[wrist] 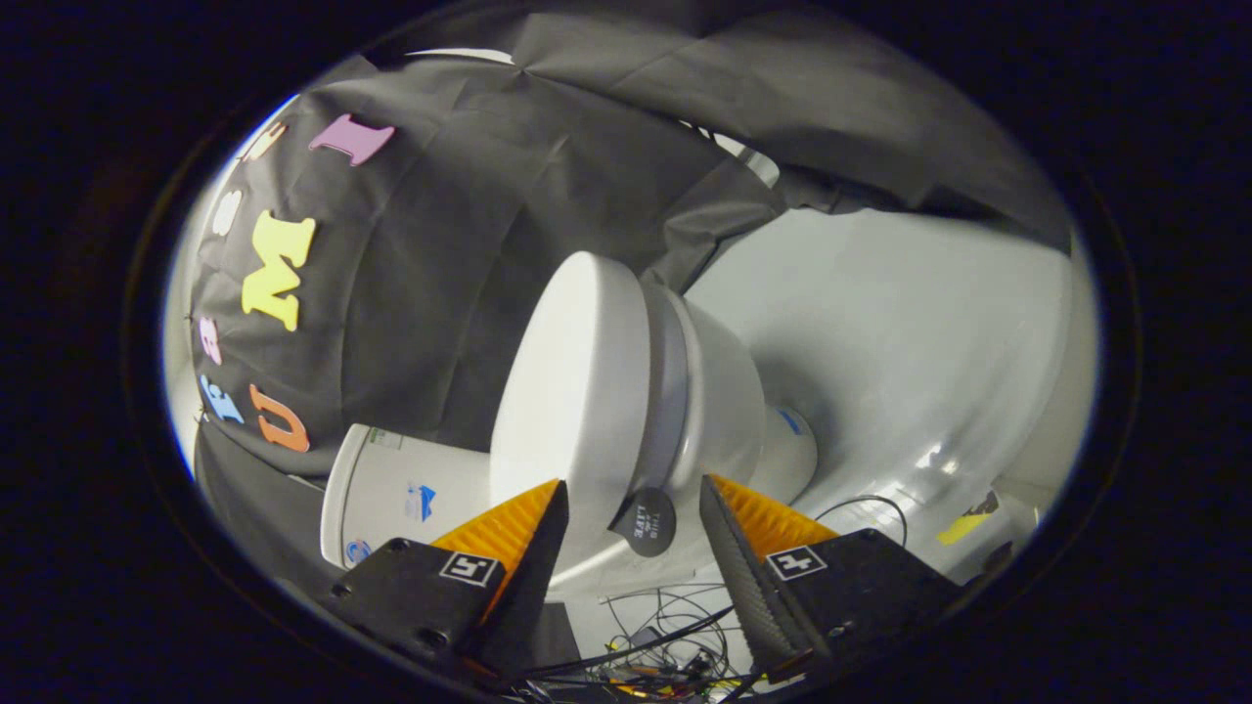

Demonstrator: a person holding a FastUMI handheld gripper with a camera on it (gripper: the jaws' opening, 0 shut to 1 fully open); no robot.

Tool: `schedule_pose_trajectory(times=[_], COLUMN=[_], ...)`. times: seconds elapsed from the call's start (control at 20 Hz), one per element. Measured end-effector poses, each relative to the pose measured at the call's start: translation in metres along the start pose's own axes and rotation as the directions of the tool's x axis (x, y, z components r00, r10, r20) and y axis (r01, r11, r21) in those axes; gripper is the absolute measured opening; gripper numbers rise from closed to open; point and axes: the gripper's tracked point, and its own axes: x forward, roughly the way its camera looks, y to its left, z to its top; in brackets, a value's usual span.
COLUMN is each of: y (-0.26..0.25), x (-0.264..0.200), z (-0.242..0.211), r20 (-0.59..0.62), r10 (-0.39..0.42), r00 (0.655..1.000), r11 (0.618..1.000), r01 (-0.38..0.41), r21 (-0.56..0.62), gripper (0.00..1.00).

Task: Open the toilet lid.

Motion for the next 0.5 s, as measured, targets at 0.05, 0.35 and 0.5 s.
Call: schedule_pose_trajectory(times=[0.05,0.35,0.5], y=[0.001,0.005,0.006], x=[0.002,0.016,0.016], z=[-0.004,-0.026,-0.024], r20=[-0.018,-0.096,-0.088], r10=[0.005,0.045,0.046], r00=[1.0,0.994,0.995], r11=[1.0,0.998,0.998], r01=[-0.005,-0.042,-0.042], r21=[0.009,0.037,0.036], gripper=[0.82,0.62,0.48])
